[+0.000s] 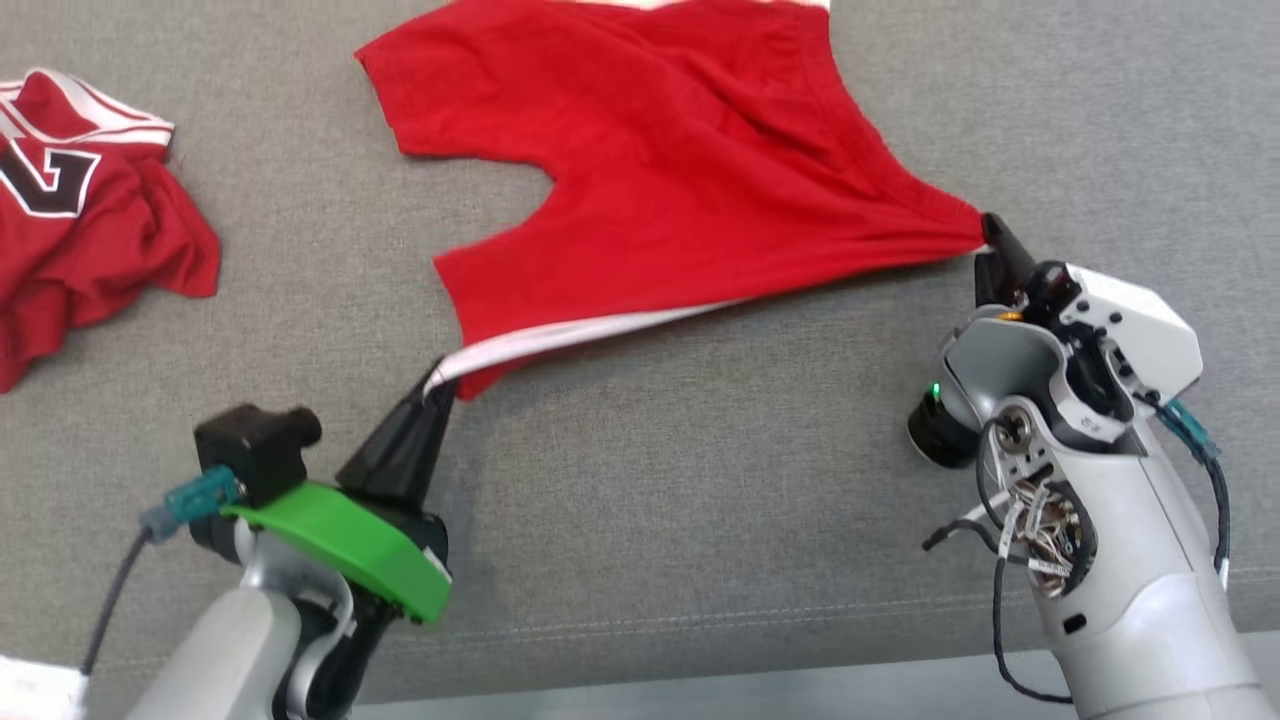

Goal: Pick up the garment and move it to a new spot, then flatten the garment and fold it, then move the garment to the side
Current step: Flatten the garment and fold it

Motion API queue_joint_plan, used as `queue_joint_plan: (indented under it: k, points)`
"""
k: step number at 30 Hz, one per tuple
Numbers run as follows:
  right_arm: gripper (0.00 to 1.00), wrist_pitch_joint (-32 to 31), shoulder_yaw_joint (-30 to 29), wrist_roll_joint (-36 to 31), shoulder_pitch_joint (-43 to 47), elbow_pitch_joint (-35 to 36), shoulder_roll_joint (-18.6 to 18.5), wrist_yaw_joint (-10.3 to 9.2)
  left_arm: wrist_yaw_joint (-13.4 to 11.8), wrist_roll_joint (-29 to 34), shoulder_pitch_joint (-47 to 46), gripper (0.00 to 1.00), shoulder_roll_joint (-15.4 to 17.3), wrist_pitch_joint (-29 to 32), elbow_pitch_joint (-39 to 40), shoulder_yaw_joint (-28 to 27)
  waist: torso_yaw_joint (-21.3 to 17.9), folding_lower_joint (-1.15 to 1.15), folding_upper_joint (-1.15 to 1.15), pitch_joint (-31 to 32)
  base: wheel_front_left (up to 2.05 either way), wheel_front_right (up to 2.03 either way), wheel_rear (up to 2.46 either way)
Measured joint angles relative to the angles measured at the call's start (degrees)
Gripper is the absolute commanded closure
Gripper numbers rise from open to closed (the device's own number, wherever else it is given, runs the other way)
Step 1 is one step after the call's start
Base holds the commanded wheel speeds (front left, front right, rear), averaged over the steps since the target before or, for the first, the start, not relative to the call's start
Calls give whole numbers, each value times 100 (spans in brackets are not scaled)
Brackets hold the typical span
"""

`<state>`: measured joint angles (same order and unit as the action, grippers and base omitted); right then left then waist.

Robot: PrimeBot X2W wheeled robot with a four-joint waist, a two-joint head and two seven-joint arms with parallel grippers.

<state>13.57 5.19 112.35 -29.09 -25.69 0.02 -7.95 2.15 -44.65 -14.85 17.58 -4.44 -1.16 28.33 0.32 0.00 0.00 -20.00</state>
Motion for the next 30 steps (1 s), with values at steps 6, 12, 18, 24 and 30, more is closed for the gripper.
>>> queue_joint_plan:
  k: [6, 12, 18, 24, 30]
  points:
    - [100, -1, -259, -15, 537, 347, 23, -23, -8, 88, 461, 100, 31, -112, 180, 279, -117, 0, 0, 260, 0, 0, 0]
    - [0, 79, -368, -372, 927, 679, -82, -12, -172, 248, 767, 100, 175, -232, 311, 256, -141, 0, 0, 419, 0, 0, 0]
    - [0, 127, -88, -1256, 1265, 994, -600, 1, -222, 237, 1029, 100, 203, -252, 387, 318, -68, 0, 0, 433, 0, 0, 0]
    - [0, 126, 599, -2922, 1443, 1499, -1332, 2, -222, 198, 1173, 100, 56, -345, 477, 426, -39, 0, 0, 434, 0, 0, 0]
    - [0, 112, 2281, -4813, 1447, 2121, -2114, 157, -221, 188, 1196, 100, -54, -380, 503, 502, 11, 0, 0, 456, 0, 0, 0]
